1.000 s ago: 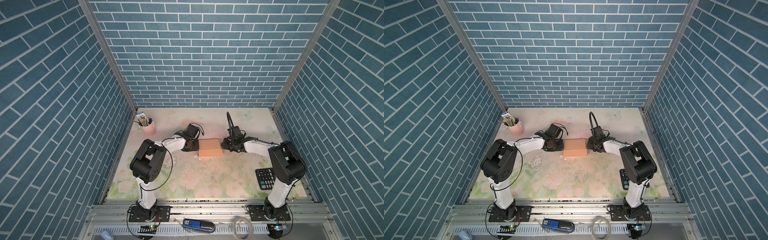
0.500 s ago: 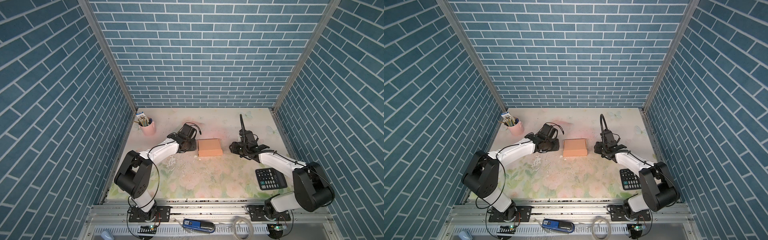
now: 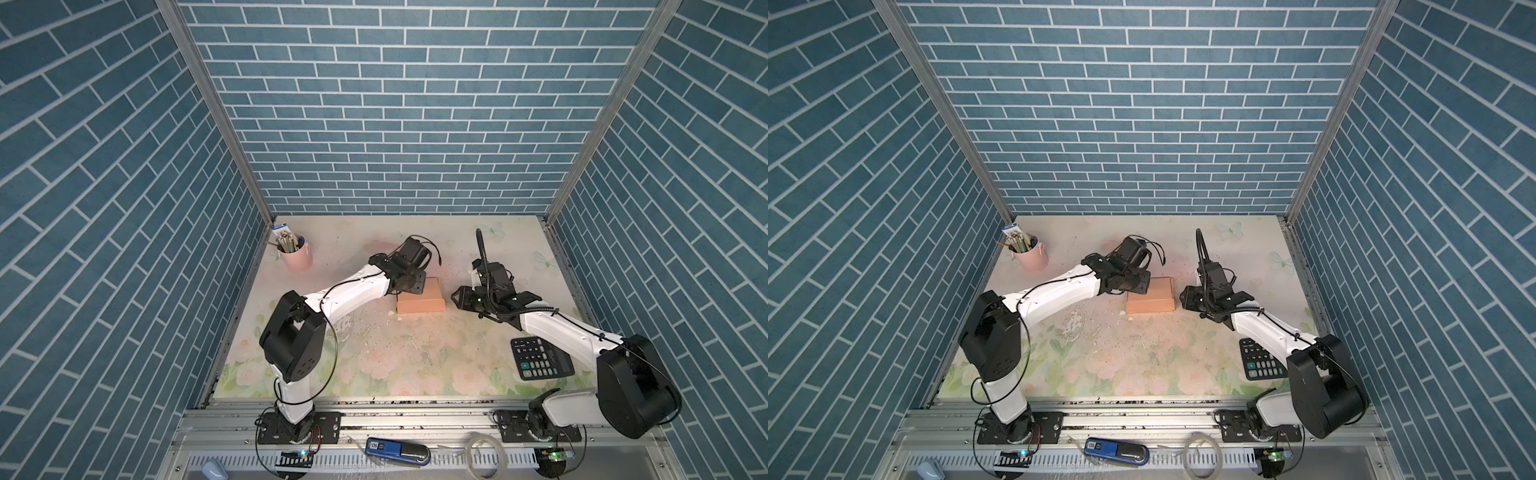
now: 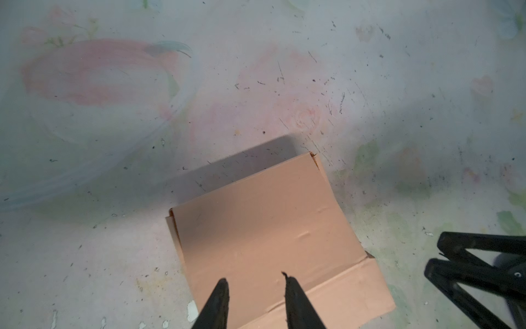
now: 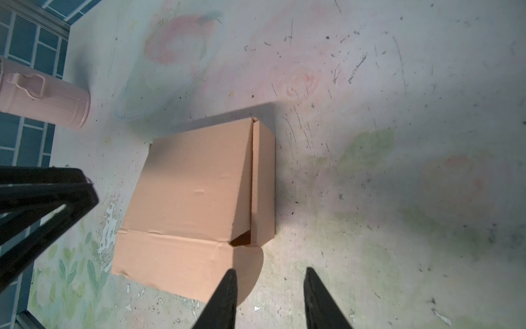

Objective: Assemble paper box
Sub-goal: Press the paper box at the center of the table.

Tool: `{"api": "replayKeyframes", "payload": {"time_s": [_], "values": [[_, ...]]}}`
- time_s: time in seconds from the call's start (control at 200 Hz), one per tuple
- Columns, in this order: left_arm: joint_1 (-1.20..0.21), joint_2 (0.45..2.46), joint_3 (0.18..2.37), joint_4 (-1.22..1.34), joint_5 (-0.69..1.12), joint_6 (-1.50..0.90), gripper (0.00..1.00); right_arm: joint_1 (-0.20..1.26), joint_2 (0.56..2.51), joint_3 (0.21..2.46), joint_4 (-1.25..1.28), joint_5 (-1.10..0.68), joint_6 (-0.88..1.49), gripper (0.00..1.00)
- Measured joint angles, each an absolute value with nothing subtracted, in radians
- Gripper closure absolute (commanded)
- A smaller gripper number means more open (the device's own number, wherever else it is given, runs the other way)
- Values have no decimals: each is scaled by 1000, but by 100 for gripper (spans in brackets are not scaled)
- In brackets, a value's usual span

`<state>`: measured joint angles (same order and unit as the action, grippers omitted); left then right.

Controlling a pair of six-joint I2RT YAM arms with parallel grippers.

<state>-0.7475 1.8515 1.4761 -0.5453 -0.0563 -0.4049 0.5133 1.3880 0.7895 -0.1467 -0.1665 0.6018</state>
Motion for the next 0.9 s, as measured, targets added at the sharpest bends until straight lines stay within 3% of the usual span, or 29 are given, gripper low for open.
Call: {"api": "replayKeyframes", "payload": {"time_s": [0.315, 0.9], "values": [[-795, 1980, 1591, -608, -46, -358, 63, 515, 1408, 789, -149, -173, 602, 62], [-797, 2051, 1598, -603, 21, -360, 63, 511, 1417, 754, -132, -179, 603, 63]]}}
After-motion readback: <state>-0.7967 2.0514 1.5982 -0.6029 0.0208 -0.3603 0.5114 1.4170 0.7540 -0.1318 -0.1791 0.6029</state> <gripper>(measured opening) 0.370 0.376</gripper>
